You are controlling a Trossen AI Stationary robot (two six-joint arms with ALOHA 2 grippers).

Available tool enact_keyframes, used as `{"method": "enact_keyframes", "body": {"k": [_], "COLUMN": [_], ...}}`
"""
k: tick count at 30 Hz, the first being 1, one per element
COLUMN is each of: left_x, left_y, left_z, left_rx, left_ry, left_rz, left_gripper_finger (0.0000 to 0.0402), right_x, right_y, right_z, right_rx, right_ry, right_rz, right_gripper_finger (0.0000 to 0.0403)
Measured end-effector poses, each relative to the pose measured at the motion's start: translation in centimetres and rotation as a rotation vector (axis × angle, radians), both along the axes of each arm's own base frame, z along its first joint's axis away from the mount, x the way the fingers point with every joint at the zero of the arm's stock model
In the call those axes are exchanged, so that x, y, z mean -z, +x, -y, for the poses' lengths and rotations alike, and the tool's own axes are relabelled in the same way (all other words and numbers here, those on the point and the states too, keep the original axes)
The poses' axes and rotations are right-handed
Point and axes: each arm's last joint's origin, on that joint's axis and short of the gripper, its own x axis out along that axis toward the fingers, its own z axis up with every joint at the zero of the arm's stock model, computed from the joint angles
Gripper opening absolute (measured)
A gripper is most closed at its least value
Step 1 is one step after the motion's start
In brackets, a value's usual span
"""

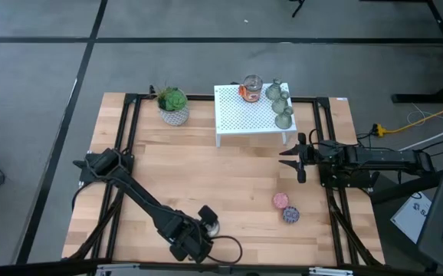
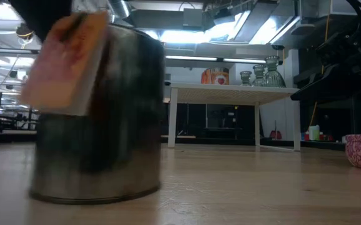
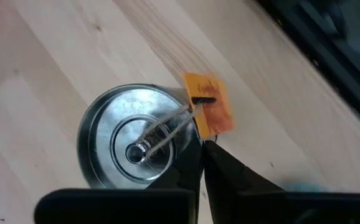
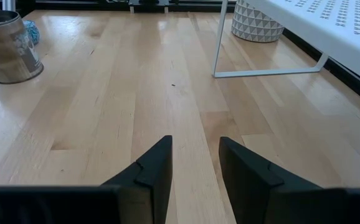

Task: Pick & Place candle stick holders
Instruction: Put the silver scented candle on the shelf aligned with the other silver scented candle

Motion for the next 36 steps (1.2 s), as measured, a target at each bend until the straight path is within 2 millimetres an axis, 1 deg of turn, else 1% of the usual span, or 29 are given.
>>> {"method": "enact_keyframes", "body": {"k": [10,15,20,29,36], "left_x": [-0.2,-0.8,-2.0,-3.1,-4.5], "left_y": [0.3,0.0,-0.1,0.4,0.9], "left_z": [-0.1,-0.3,-0.4,-1.6,-3.4], "left_rx": [-0.046,-0.066,-0.070,-0.110,-0.150], "left_ry": [-0.048,-0.074,-0.104,-0.115,-0.135], "left_rz": [0.012,0.015,0.064,0.096,0.126], "left_gripper_finger": [0.0004,0.0003,0.0003,0.0002,0.0002], "right_x": [0.0,0.0,0.0,0.0,0.0], "right_y": [0.0,0.0,0.0,0.0,0.0], "right_z": [0.0,0.0,0.0,0.0,0.0], "right_rx": [0.000,0.000,0.000,0.000,0.000], "right_ry": [0.000,0.000,0.000,0.000,0.000], "right_rz": [0.001,0.000,0.001,0.000,0.000], "right_gripper_finger": [0.0135,0.0135,0.0135,0.0135,0.0135]}}
